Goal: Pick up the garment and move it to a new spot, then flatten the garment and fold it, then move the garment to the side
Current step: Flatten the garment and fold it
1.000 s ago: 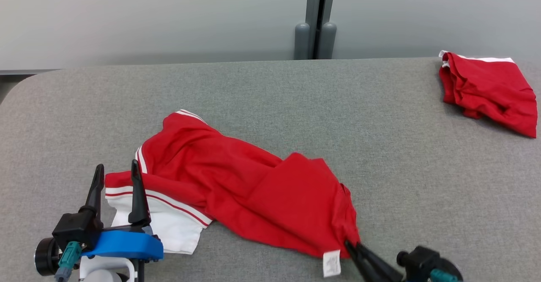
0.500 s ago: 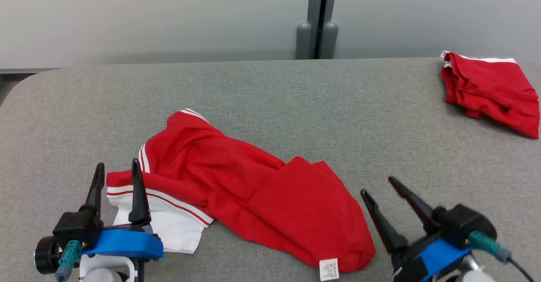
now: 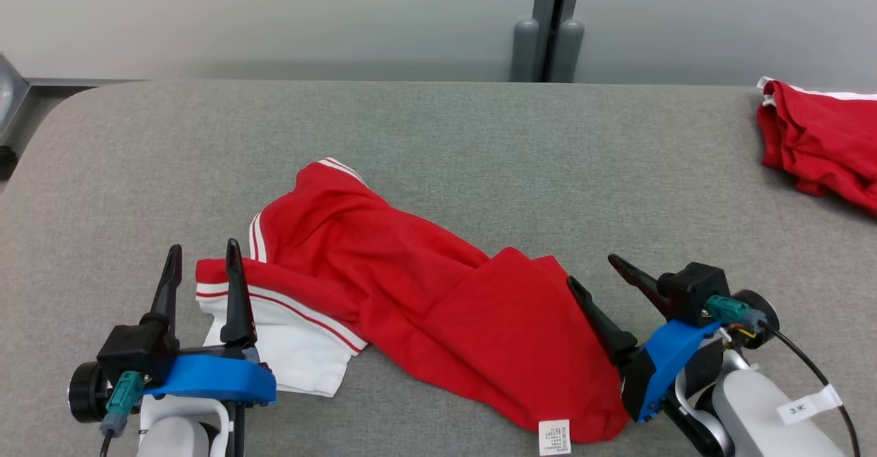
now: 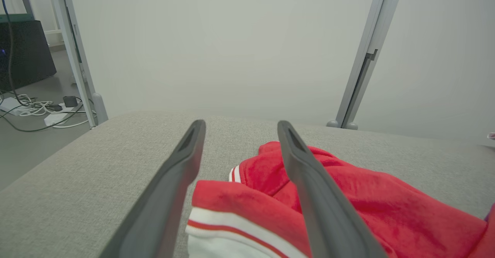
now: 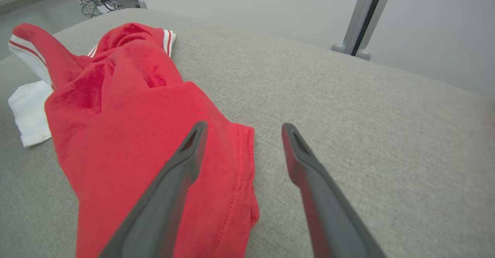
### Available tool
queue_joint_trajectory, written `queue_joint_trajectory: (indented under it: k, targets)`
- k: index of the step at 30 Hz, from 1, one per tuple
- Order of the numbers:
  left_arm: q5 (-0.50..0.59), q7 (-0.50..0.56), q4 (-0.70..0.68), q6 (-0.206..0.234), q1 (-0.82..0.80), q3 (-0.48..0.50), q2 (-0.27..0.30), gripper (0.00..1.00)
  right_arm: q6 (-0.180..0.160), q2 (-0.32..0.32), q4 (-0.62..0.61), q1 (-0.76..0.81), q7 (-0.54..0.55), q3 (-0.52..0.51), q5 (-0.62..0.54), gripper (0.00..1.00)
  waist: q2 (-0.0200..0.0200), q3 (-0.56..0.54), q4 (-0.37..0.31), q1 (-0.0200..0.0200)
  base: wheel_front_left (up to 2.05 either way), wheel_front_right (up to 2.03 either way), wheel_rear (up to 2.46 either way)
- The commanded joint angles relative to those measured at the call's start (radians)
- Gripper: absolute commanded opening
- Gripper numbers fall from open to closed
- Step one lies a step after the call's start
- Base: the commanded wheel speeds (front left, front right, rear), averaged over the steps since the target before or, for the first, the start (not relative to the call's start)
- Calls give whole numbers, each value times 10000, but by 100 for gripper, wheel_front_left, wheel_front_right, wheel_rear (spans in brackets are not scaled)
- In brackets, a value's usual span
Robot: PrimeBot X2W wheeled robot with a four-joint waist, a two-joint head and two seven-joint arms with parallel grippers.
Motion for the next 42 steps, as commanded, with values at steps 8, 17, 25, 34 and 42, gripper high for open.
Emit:
queue_joint_trajectory:
  k: [8,17,25,34,42]
  targets:
    - [18,-45,95,-28,-140,13,-29,100,2,-26,2013,-96,210,939,516,100,0,-6,232,0,0,0,0]
    - [46,-45,141,-48,-42,-14,-64,100,15,19,2546,27,781,2020,1283,0,0,-133,213,0,0,0,0]
    - [72,-45,159,-67,-67,0,-75,100,2,-342,2704,-1025,-666,970,1348,0,0,-237,182,0,0,0,0]
    - [81,-45,134,-72,120,80,-84,100,2,-329,2841,-1450,-2069,-205,524,0,0,-400,108,0,0,0,0]
    - [72,-45,94,-73,167,70,-102,100,2,-48,2006,100,-2260,951,18,0,0,-431,23,0,0,0,0]
